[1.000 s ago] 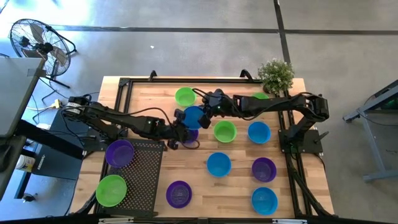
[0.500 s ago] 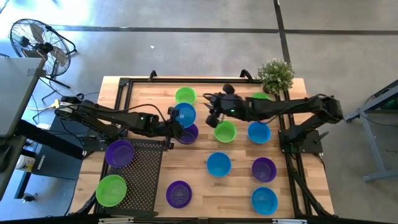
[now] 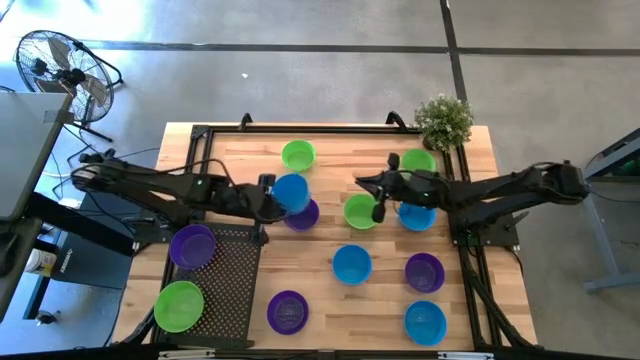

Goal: Pick & Place Mini bowls
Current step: Put the blue bowl on the shelf

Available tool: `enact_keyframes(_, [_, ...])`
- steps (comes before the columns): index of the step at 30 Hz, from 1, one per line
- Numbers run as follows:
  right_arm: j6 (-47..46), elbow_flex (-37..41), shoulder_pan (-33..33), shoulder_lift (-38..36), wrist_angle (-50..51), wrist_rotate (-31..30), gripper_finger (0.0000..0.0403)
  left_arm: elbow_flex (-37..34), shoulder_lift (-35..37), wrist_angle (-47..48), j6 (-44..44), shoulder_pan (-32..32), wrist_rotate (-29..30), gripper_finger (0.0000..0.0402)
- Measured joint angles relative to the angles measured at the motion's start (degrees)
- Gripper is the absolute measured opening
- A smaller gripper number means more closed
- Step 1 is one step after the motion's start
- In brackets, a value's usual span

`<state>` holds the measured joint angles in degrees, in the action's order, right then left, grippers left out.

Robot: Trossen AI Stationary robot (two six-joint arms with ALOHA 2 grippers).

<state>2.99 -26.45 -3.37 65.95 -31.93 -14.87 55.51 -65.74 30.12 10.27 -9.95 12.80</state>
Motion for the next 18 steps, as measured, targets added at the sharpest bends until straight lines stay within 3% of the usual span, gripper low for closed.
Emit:
enact_keyframes(6, [0.01,5.95,0.04,-1.16,-7.21,-0.79,0.0004,1.73,0.11,4.75,-3.24,-4.94,0.06,0.0000])
enact_keyframes(18, [0.01,6.03,0.04,-1.14,-7.83,-0.84,0.0006,8.67,0.11,14.02,-10.78,-14.35,0.40,0.0000])
